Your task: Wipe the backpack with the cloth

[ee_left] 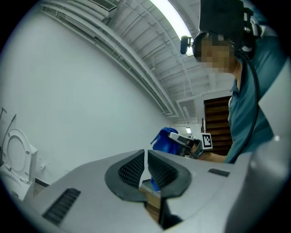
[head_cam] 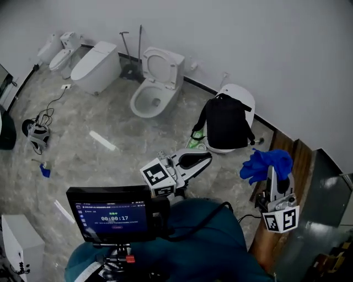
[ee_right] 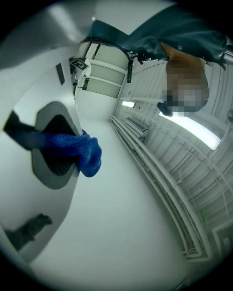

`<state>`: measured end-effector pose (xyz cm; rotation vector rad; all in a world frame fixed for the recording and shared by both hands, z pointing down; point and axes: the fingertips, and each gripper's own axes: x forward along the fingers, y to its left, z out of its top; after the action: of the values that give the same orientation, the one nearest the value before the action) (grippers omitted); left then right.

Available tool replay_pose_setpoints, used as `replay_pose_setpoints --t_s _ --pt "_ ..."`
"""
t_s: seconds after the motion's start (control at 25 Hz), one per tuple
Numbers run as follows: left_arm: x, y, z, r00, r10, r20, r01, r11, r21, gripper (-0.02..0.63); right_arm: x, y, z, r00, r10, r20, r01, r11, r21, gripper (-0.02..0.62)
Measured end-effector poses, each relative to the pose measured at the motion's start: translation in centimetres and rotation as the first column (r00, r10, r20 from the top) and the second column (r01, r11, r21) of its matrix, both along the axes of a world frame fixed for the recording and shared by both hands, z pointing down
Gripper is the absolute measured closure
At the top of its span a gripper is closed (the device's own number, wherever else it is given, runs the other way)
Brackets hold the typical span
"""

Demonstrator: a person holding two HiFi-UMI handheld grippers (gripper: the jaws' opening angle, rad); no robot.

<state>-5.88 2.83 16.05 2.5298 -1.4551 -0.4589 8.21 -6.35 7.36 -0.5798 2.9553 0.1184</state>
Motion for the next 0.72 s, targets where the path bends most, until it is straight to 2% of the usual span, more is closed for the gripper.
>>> replay_pose_setpoints --t_s 0.12,0.24,0.32,0.4,0.56,0.72 --pt "0.1 -0.4 -2.0 1.000 0.022 -0.014 -0.022 1.000 0.011 0.578 0.0 1.0 -2.0 1.000 0.001 0.023 -0.001 1.000 0.013 0.560" --pt "0.3 0.8 0.3 1.000 0.001 0.000 -0.001 0.999 0.053 0.578 0.5 2.8 -2.6 0.999 -0.014 0.029 0.014 1.000 0.007 0.560" --pt "3.0 4.9 1.1 1.000 -0.012 0.024 0.011 0.999 0.040 0.578 3.1 7.0 -2.9 0.999 -0.026 0.031 0.025 0.999 0.020 0.560" --pt "6.6 9.5 -1.4 0.999 -0.001 0.042 0.000 0.999 0.039 0.578 6.3 11.9 -2.8 0.999 -0.032 0.036 0.031 0.999 0.033 0.560" --pt "12.4 16.9 -1.4 0.996 0.025 0.082 -0.028 0.999 0.039 0.578 11.4 20.0 -1.4 0.998 -0.061 0.034 0.061 0.998 0.004 0.560" --pt "15.9 23.3 -0.2 0.997 -0.029 0.066 0.027 0.999 0.018 0.578 15.9 26.9 -0.9 0.995 -0.095 0.023 0.095 0.995 0.014 0.560"
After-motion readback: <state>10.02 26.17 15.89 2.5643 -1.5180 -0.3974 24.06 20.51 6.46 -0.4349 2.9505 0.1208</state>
